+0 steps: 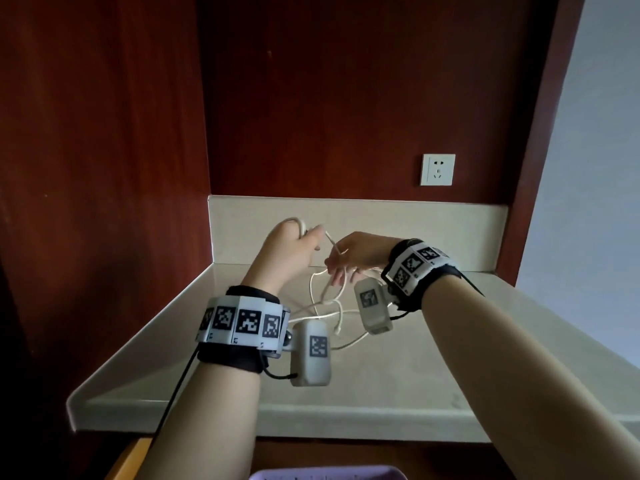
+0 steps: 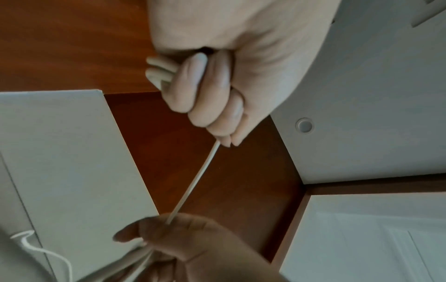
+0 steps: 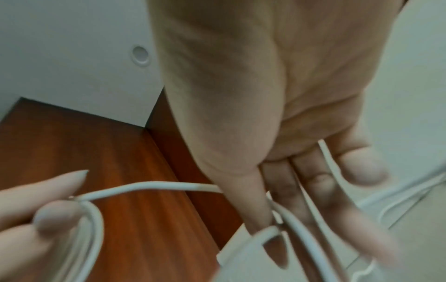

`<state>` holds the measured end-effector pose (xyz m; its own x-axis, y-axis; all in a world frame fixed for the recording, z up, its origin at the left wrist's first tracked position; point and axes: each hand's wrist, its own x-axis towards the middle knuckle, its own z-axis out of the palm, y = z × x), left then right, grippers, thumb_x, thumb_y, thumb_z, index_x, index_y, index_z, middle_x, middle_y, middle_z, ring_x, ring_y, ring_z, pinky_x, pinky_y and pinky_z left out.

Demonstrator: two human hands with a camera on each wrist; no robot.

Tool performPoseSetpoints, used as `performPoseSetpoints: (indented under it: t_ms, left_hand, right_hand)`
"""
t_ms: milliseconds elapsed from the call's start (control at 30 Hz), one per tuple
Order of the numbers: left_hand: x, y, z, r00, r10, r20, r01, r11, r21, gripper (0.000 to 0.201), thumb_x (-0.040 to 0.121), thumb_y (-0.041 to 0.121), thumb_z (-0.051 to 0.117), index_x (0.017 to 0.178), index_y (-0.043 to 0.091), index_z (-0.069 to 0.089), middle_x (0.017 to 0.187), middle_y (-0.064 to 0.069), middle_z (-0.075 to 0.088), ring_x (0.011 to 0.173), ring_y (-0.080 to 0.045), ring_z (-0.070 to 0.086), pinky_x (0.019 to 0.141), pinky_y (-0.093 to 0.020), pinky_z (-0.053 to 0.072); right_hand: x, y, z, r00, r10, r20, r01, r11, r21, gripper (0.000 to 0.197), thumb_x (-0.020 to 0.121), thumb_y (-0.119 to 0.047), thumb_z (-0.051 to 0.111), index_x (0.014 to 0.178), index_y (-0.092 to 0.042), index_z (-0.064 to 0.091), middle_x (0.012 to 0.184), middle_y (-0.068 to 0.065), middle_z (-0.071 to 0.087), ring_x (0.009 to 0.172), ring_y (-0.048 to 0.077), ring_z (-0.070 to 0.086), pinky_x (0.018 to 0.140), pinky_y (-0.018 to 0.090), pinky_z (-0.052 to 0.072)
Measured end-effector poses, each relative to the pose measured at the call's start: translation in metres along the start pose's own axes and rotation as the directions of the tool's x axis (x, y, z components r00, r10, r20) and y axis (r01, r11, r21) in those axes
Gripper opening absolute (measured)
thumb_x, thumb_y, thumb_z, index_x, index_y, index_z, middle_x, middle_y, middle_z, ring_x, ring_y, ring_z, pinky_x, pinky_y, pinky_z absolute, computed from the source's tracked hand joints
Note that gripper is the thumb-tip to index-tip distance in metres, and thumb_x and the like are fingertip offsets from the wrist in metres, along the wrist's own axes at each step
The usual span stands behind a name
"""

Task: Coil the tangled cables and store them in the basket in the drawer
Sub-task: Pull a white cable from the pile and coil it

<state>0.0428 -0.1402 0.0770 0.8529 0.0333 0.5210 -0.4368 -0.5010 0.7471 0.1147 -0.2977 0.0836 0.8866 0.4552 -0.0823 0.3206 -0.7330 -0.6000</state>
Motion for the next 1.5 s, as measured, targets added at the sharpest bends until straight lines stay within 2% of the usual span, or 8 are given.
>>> performPoseSetpoints:
  t_ms: [300,567,733,933,1067,1200,1367,1500]
  left_hand:
    - [0.026,-0.012,0.016,0.97,-0.179,-0.164,0.127,0.949,-0.289,0.023,0.093,0.021,0.051,0.074,0.008,0.049,0.057,0.002,0.045,0.048,-0.017,0.035,0.043,-0.021,0.024]
    - [0.031,-0.021,0.037,0.954,-0.261,-0.149,0.2,0.922,-0.332,0.021,0.092,0.021,0.051,0.074,0.009,0.048,0.059,0.0,0.047,0.049,-0.019,0.036,0.046,-0.025,0.026]
    - [0.046,-0.054,-0.01,0.823,-0.393,-0.411,0.246,0.898,-0.365,0.022,0.094,0.02,0.049,0.082,0.002,0.052,0.085,-0.018,0.058,0.073,-0.033,0.055,0.069,-0.037,0.042]
    - [0.039,-0.044,0.025,0.886,-0.339,-0.317,0.274,0.933,-0.233,0.027,0.096,0.025,0.048,0.073,0.01,0.049,0.094,-0.017,0.066,0.086,-0.033,0.063,0.081,-0.042,0.052]
    - [0.031,-0.021,0.05,0.951,-0.259,-0.167,0.175,0.9,-0.399,0.02,0.097,0.022,0.047,0.089,0.004,0.051,0.075,-0.004,0.063,0.045,-0.014,0.042,0.04,-0.018,0.033]
    - [0.033,-0.005,0.059,0.995,-0.092,-0.042,0.066,0.902,-0.427,0.023,0.095,0.024,0.049,0.098,0.002,0.054,0.056,0.005,0.064,0.038,-0.012,0.024,0.04,-0.02,0.023]
    - [0.046,-0.005,0.063,0.998,0.063,0.028,-0.06,0.994,-0.092,0.026,0.097,0.017,0.045,0.076,0.004,0.053,0.067,-0.003,0.045,0.057,-0.015,0.042,0.053,-0.02,0.037]
    - [0.049,-0.014,0.068,0.984,0.166,0.058,-0.175,0.88,0.441,0.032,0.099,0.024,0.043,0.07,0.01,0.042,0.074,-0.006,0.049,0.076,-0.025,0.049,0.071,-0.031,0.037]
  right_hand:
    - [-0.019,0.048,-0.054,0.859,0.15,-0.49,-0.239,0.963,-0.126,0.012,0.09,-0.003,0.054,0.08,-0.007,0.06,0.046,-0.001,0.058,0.03,0.001,0.048,0.032,0.012,0.035]
    - [-0.05,0.094,-0.088,0.639,0.374,-0.672,-0.541,0.84,-0.048,0.043,0.081,-0.019,0.073,0.114,0.002,0.059,0.109,0.017,0.062,0.108,0.033,0.057,0.077,0.032,0.041]
    - [-0.091,0.12,-0.097,0.454,0.33,-0.827,-0.792,0.574,-0.206,0.03,0.092,-0.003,0.044,0.117,-0.002,0.06,0.12,0.017,0.06,0.112,0.033,0.056,0.086,0.037,0.048]
    - [-0.056,0.099,-0.071,0.654,0.283,-0.701,-0.625,0.725,-0.29,0.024,0.092,-0.006,0.048,0.111,0.004,0.059,0.116,0.022,0.062,0.108,0.036,0.059,0.081,0.035,0.046]
    - [-0.021,0.07,-0.057,0.809,0.091,-0.58,-0.423,0.775,-0.469,0.019,0.089,-0.011,0.051,0.097,0.0,0.064,0.099,0.016,0.067,0.094,0.033,0.065,0.067,0.027,0.042]
    - [-0.021,0.028,-0.033,0.904,-0.193,-0.381,-0.187,0.623,-0.76,0.023,0.096,-0.016,0.046,0.111,-0.01,0.062,0.106,0.008,0.063,0.096,0.026,0.062,0.079,0.032,0.049]
    - [-0.018,0.02,-0.012,0.747,-0.657,-0.106,0.115,0.284,-0.952,0.011,0.085,-0.016,0.067,0.086,-0.006,0.065,0.071,0.009,0.06,0.059,0.025,0.061,0.049,0.029,0.047]
    - [-0.026,0.037,-0.026,0.714,-0.683,-0.155,0.09,0.308,-0.947,0.022,0.085,-0.028,0.067,0.074,-0.009,0.062,0.063,0.005,0.057,0.053,0.024,0.057,0.047,0.023,0.033]
